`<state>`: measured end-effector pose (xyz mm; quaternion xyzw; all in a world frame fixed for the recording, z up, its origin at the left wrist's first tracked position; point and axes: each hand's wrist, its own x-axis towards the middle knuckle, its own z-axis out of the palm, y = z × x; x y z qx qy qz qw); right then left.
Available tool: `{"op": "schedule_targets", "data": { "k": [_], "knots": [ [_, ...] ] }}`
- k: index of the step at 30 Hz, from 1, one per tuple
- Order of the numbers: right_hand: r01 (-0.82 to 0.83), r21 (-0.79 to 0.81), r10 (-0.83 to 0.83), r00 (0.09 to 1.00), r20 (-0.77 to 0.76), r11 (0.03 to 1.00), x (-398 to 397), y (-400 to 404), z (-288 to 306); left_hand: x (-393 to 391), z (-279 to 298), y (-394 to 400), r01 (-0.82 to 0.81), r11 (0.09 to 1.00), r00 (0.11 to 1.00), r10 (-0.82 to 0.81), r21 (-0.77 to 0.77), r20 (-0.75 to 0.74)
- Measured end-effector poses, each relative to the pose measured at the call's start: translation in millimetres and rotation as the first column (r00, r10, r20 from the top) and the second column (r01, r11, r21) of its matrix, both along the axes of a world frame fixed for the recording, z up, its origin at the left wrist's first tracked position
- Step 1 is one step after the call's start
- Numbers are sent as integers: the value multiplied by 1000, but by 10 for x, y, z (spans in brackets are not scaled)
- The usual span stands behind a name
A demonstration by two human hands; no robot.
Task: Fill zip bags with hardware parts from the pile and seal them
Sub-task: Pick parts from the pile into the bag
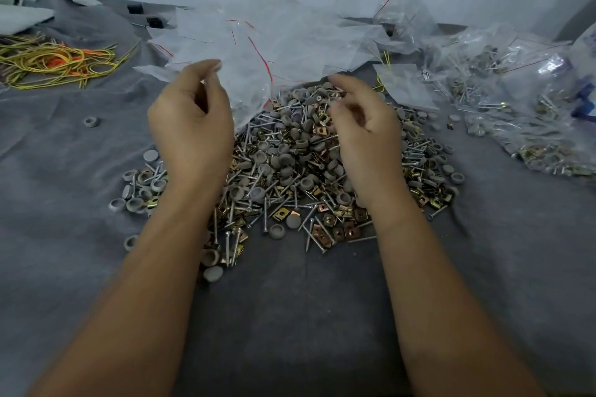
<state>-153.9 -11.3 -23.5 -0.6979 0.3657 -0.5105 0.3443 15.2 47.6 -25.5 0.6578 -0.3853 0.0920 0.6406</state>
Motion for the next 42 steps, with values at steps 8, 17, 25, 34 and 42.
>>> {"op": "schedule_targets", "data": {
  "k": [8,17,25,34,42],
  "knots": [
    [118,-87,-142,914,-379,989,-82,-92,-41,-111,-129,-62,146,896,980,-188,419,62],
    [-62,-301,-162,732,-662,951,-12,-118,-166,-92,-128,-87,266,920,962,-233,287,-142],
    [-26,-354,-214,753,-622,935,-21,-96,-153,-104,-166,-105,308,899,950,-277,310,-143],
    [-7,-403,-286,693,-662,915,-34,-106,-166,-117,-148,-86,339,896,939,-306,287,-157],
    [50,-164,-94,957,-274,985,-53,-121,-90,-115,-106,-63,249,927,968,-229,281,-104]
  ]
}}
